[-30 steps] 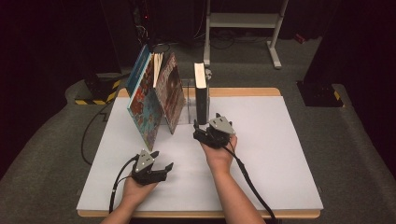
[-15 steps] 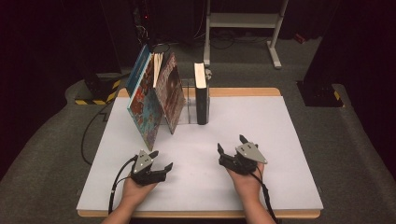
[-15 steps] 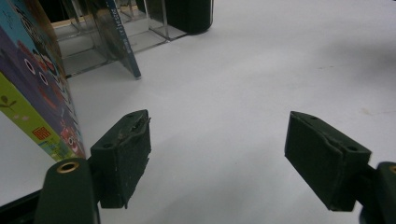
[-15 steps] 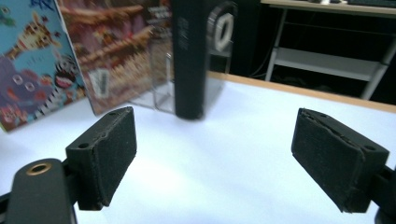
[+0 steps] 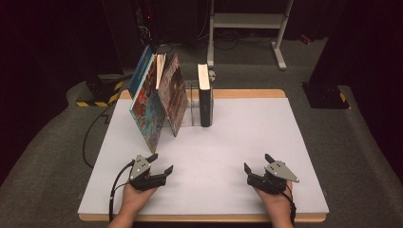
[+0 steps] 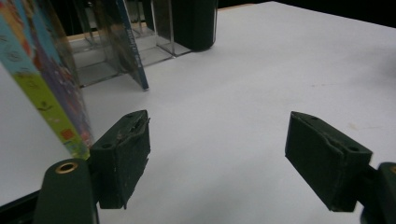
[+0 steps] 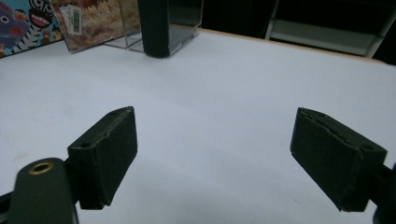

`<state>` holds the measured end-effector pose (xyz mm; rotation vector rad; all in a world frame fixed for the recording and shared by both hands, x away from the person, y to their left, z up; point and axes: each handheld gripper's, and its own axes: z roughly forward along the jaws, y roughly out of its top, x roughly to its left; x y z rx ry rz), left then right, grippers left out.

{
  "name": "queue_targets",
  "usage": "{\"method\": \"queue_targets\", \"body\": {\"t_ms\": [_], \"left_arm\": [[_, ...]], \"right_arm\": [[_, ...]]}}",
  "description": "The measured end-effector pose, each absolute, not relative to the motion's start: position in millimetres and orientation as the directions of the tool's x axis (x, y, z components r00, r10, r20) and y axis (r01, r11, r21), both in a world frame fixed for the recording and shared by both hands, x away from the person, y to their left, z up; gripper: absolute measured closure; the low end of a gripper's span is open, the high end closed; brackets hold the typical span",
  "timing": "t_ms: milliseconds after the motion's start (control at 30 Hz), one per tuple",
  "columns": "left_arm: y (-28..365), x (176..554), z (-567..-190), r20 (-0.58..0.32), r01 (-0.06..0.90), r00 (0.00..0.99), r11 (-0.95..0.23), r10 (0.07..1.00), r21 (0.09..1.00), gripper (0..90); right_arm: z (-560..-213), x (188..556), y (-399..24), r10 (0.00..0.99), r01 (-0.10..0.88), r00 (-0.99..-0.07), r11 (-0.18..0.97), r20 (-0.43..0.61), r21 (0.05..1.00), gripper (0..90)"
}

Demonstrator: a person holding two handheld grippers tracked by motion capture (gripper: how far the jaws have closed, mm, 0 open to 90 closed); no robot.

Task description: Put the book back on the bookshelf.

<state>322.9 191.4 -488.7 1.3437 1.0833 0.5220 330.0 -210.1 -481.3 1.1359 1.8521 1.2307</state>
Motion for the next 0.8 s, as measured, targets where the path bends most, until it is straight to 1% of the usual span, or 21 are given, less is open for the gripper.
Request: {"method": "queue_targets", "body": {"t_ms": [200,400,800], "left_arm": [[207,316,-480,-0.343,0.247,0.446,0.254,0.827,0.935,22.3],[219,316,-481,-0.347,0.260,0.435,0.253,0.831,0.932,22.3],[222,319,-482,-0.349,0.267,0.422,0.253,0.837,0.930,22.4]], "right_arm": [[-483,333,-217,0.910,0.331,-0.415,0.172,-0.021,0.928,15.3],[-486,335,-217,0.916,0.348,-0.400,0.171,-0.019,0.922,15.3],[-488,335,-216,0.917,0.360,-0.399,0.168,-0.012,0.918,15.4]]}}
